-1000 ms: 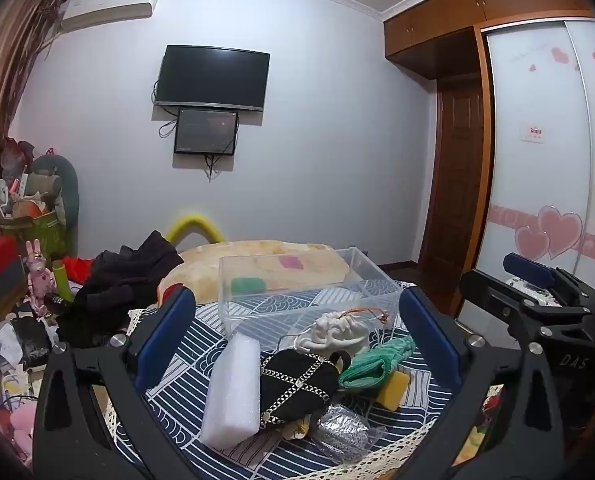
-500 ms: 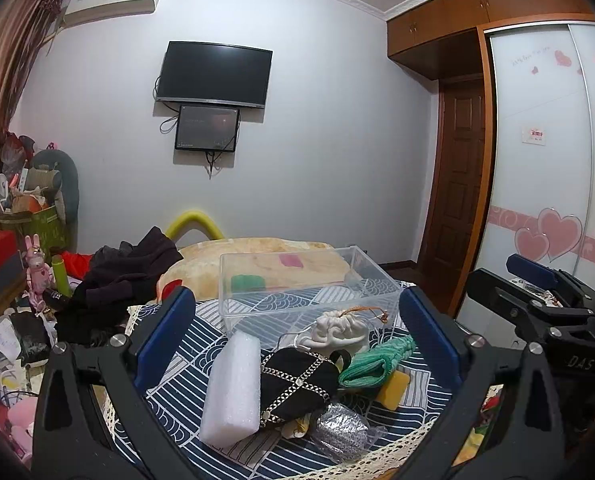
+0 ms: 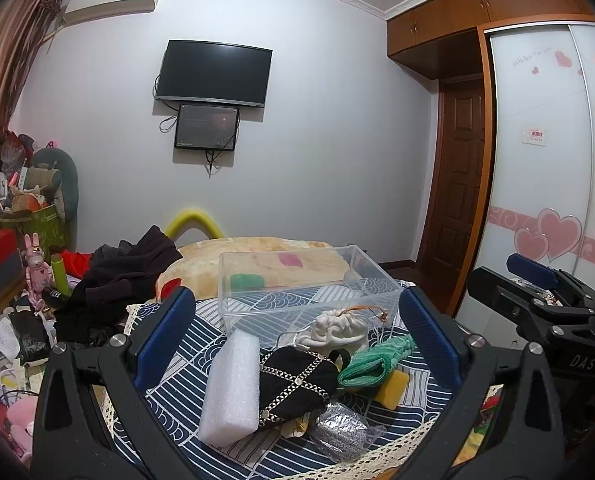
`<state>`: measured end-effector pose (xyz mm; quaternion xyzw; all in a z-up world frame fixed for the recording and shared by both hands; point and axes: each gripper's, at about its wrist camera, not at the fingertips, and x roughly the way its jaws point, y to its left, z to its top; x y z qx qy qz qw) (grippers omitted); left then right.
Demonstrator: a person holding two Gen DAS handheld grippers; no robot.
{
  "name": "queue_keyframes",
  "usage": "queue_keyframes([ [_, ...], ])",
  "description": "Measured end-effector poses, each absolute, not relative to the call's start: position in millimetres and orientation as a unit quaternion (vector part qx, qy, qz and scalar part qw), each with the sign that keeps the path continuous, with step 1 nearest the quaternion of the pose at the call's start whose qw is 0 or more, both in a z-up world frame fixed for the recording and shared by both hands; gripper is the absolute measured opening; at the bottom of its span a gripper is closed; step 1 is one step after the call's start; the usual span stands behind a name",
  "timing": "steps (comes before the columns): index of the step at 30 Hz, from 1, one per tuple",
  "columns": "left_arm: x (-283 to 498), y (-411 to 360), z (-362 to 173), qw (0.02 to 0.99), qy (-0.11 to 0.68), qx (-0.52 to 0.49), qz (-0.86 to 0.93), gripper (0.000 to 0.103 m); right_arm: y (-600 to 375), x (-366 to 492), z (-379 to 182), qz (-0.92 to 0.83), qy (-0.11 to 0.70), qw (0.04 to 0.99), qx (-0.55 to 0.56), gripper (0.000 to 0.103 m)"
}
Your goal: Organize soft objects
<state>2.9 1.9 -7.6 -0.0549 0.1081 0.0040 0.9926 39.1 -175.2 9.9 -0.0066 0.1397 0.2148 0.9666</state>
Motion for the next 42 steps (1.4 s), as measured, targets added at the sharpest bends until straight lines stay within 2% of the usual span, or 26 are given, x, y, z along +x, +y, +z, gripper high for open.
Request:
queue_keyframes([
  [42,2.9,-1.4,-6.8,0.993,0.108,-0.053,0.003,0.103,-172.8,33.1,13.6,0.217,0.132,0.967,-0.006,0.103],
])
